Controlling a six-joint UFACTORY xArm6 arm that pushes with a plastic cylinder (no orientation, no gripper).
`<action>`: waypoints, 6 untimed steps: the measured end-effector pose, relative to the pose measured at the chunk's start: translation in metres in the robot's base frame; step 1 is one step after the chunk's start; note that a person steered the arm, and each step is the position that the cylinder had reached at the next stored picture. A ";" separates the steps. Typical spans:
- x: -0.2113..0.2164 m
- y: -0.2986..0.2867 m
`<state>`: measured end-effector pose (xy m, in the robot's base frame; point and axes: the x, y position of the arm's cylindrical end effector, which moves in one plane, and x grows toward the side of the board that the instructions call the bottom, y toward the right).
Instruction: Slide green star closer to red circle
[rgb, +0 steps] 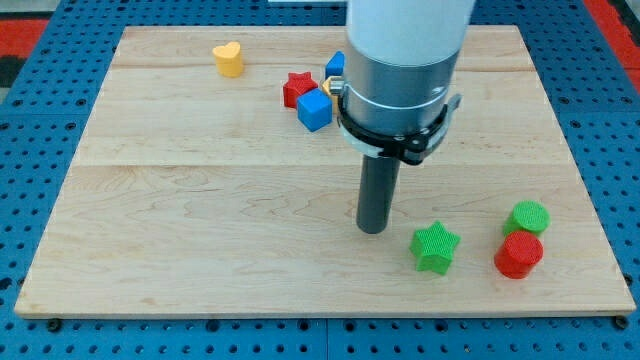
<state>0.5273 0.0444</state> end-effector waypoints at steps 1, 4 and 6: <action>0.002 0.001; 0.036 0.033; 0.036 0.084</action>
